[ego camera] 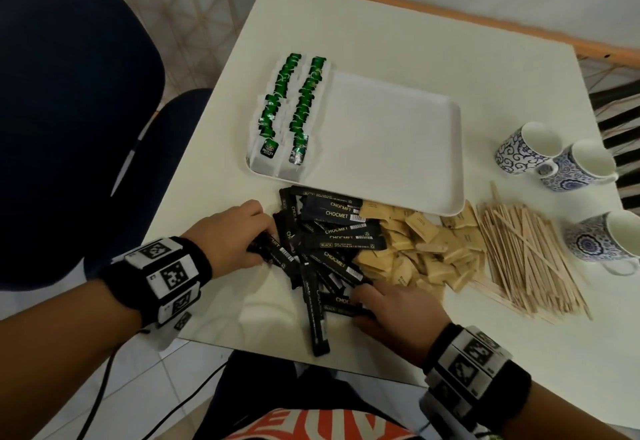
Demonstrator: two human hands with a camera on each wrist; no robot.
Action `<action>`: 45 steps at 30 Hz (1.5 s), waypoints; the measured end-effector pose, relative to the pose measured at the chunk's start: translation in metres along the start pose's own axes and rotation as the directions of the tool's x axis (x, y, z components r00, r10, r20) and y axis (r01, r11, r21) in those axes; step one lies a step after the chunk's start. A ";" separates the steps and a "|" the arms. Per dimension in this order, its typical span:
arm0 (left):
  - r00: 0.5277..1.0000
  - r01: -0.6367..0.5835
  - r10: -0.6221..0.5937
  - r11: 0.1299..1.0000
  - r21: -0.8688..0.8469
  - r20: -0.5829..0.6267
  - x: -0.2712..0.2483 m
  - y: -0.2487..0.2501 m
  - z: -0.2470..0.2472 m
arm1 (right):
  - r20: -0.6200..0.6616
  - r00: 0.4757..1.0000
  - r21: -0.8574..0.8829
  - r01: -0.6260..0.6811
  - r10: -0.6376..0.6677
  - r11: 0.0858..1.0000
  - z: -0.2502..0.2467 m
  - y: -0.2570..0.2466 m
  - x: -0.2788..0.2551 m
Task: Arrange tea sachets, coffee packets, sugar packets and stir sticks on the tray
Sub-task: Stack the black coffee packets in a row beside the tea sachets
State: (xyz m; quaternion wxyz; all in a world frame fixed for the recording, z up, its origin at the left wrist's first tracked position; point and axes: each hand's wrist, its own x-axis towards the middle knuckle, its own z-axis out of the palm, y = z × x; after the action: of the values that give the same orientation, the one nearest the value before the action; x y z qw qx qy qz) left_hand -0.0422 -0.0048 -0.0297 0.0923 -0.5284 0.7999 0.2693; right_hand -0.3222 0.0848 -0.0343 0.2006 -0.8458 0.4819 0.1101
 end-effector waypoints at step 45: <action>0.993 -0.103 0.115 0.910 0.402 -0.007 0.004 -0.008 -0.012 | -0.363 0.924 0.004 0.131 -0.120 0.991 -0.044 -0.023 0.048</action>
State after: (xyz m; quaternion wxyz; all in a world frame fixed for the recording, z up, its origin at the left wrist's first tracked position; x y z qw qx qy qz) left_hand -0.0351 -0.0166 -0.0237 0.1712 -0.4568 0.8676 0.0963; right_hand -0.2780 0.0381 -0.0076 0.1269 -0.8778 0.4569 -0.0676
